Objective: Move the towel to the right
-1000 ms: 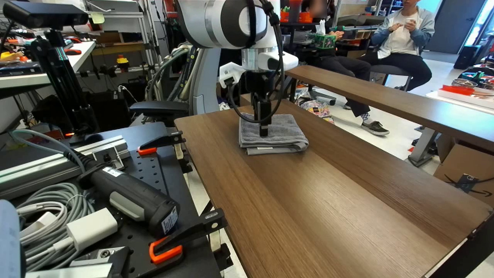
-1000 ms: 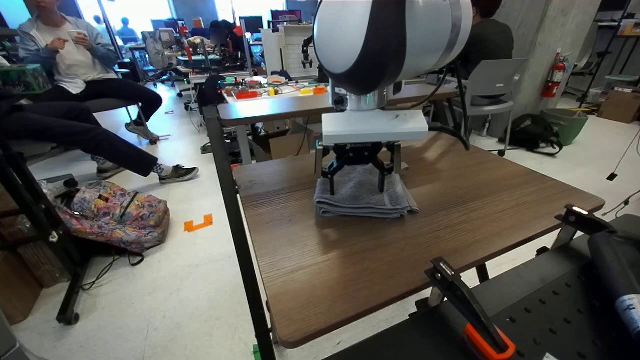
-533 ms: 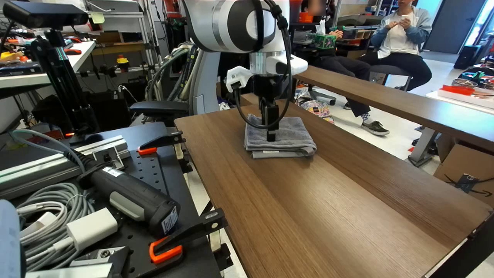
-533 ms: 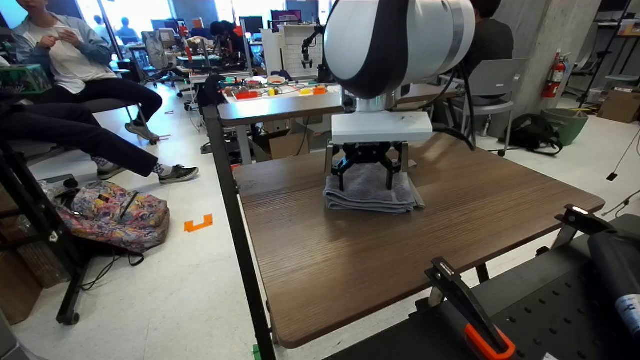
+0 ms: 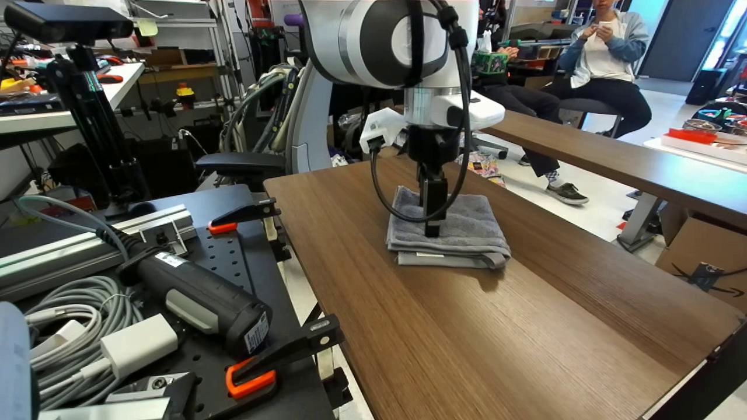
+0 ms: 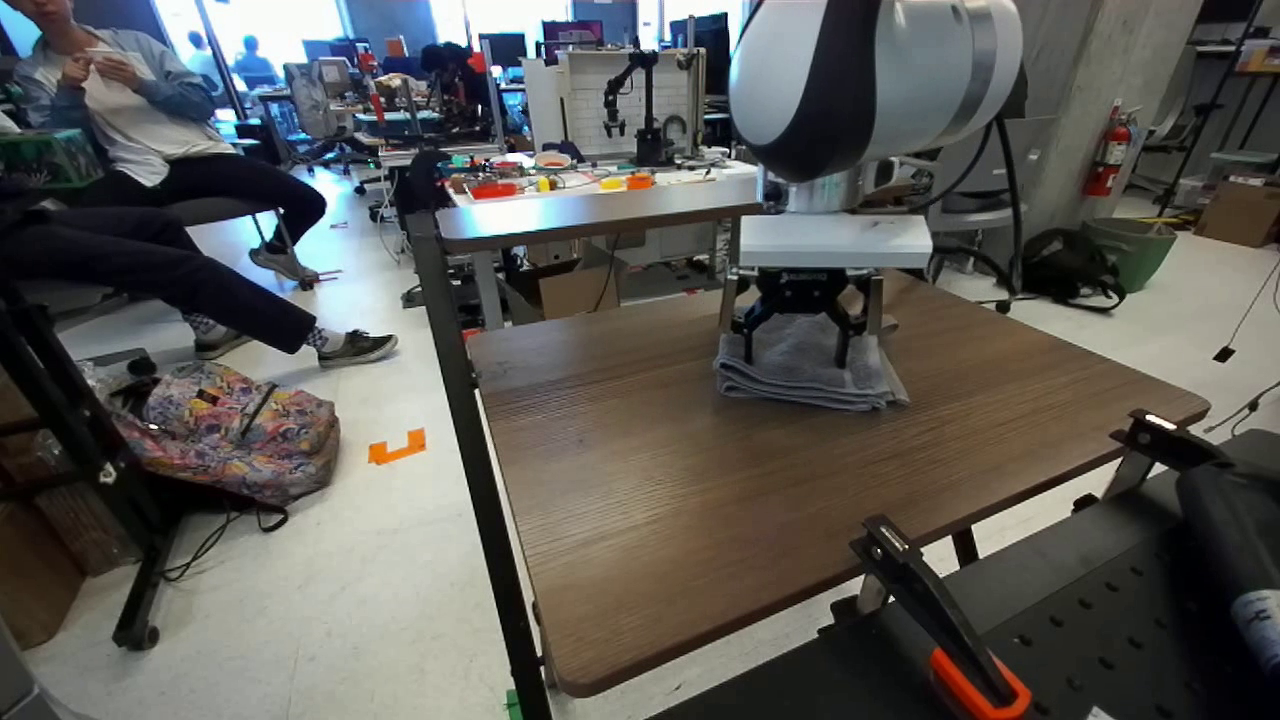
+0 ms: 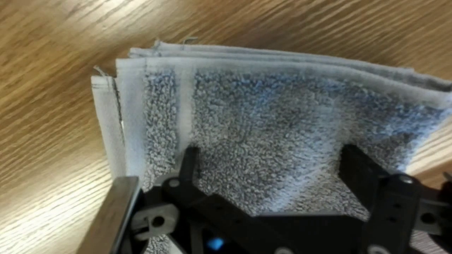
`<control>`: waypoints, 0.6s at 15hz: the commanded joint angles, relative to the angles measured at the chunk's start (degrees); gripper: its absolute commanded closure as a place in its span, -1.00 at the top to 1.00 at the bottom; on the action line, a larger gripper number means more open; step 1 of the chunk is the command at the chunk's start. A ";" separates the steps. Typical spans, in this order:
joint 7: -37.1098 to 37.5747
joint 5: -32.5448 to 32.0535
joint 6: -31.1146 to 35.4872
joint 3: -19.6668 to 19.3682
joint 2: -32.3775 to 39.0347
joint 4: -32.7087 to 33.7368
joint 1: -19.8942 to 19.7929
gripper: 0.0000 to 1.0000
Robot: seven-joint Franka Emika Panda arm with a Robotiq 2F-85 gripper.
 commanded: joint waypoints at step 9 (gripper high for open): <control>-6.99 5.70 -0.33 -6.04 -3.12 -3.80 -10.21 1.00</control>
